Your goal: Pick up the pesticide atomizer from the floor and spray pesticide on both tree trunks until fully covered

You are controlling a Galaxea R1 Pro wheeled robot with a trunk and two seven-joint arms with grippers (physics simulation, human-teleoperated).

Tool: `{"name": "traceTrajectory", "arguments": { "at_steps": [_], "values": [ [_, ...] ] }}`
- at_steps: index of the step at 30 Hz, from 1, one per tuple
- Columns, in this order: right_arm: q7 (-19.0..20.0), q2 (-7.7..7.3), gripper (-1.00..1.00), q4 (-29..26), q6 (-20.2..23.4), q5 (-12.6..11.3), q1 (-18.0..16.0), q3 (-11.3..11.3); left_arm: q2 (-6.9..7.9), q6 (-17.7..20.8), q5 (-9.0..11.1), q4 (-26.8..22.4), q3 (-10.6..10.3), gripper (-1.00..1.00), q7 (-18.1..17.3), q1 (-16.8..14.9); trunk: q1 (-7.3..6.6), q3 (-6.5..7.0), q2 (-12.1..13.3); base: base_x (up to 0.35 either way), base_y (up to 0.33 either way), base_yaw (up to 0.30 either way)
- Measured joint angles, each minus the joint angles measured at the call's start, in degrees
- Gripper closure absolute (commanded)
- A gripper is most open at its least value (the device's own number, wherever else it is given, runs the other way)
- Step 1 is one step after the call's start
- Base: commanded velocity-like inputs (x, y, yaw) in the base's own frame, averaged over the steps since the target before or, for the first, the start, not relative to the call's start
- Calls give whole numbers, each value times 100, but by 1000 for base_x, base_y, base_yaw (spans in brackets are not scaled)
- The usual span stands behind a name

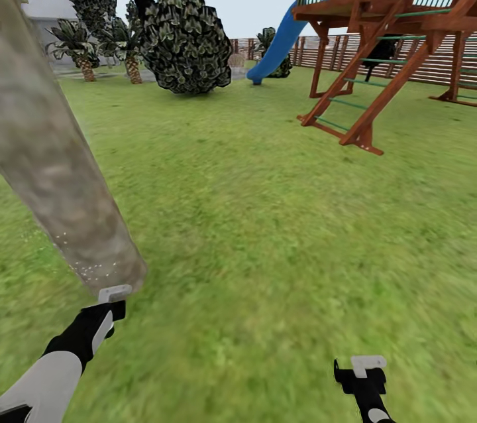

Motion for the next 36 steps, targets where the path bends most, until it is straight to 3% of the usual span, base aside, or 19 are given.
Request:
{"name": "traceTrajectory", "arguments": {
  "at_steps": [28,29,32,33,36],
  "values": [
    [3,1,-100,-6,2,-1,-1,-2,26,89,-27,-82,-35,100,-34,-117,1,0,0,109,-244,266],
    [2,1,-100,-7,2,0,0,-1,7,158,-41,-232,-40,100,-33,-183,1,1,0,1,-19,76],
    [2,-5,-100,-5,2,0,1,-1,-72,872,-28,-1012,-52,100,-61,-262,1,1,0,0,-5,21],
    [5,-8,-100,-2,3,1,1,-1,-123,1197,-7,-1444,-166,100,-75,-290,1,1,0,0,-1,2],
    [11,-17,-100,0,3,5,1,-1,-42,1743,-18,-1873,-320,100,-118,-404,1,0,0,0,0,0]
  ]
}}
